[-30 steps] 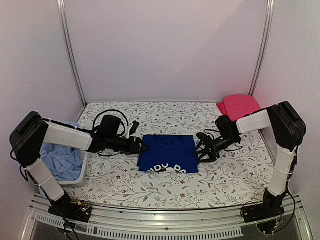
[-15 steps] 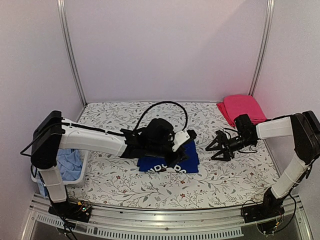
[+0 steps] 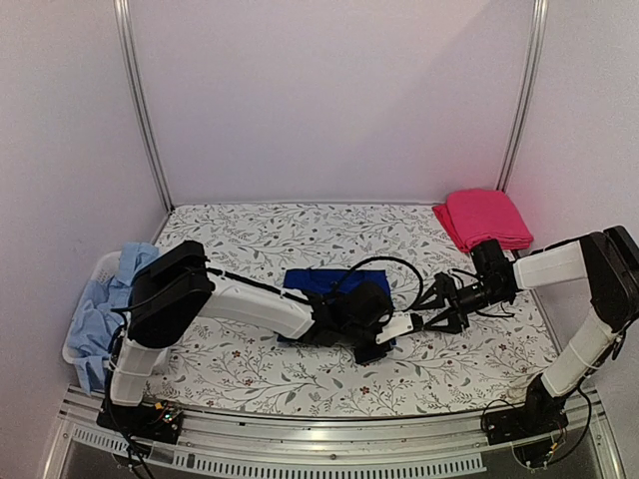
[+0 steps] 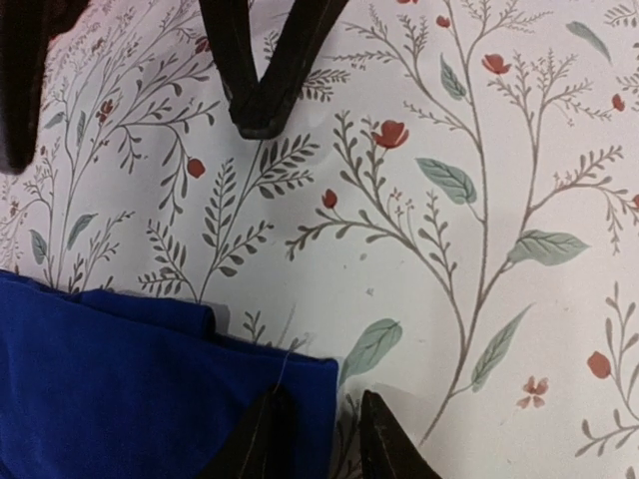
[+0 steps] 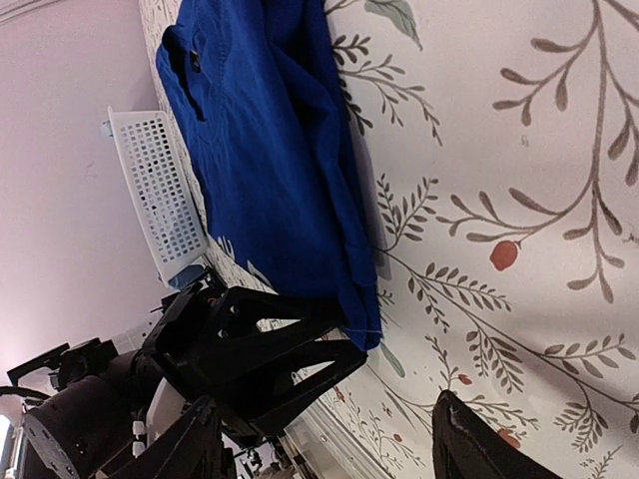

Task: Fold and stack the mixed laundry pile
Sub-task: Pick up the square-folded T-shirt from the center of the board.

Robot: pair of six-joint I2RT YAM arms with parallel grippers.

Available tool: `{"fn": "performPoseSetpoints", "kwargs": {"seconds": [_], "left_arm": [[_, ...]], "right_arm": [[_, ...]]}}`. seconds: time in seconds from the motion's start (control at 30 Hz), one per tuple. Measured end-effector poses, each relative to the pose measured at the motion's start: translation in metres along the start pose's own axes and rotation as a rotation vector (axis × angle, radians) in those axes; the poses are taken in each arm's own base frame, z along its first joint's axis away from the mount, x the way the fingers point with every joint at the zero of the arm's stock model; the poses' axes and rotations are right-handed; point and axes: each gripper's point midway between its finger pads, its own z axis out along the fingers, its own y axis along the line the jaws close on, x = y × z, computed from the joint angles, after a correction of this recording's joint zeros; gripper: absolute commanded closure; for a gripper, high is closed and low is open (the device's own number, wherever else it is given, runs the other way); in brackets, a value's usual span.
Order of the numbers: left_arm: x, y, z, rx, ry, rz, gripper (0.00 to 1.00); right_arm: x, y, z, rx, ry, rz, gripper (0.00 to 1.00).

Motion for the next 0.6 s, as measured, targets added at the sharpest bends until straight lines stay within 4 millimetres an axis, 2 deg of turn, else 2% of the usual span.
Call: {"fn": "performPoseSetpoints", "kwargs": {"seconds": [0.13, 0.27, 0.4, 0.6], "left_arm": [[-0.001, 0.006, 0.003, -0.033, 0.004, 0.012, 1.0], [-0.001, 0.011, 0.002, -0.049, 0.003, -0.003, 1.0], [-0.008, 0.016, -0.004, -0.054, -0.038, -0.026, 1.0], [-0.04, 0.043, -0.034, -0.094, -0.143, -0.081, 1.0]], "right_arm": [[0.003, -0.004, 0.002, -0.007, -0.001, 0.021, 0.27], [0.0, -0.003, 0.003, -0.024, -0.005, 0.03, 0.24], [-0.007, 0.002, 0.005, -0.05, -0.021, 0.04, 0.16], [-0.011, 0.009, 0.023, -0.078, 0.007, 0.069, 0.11]]}}
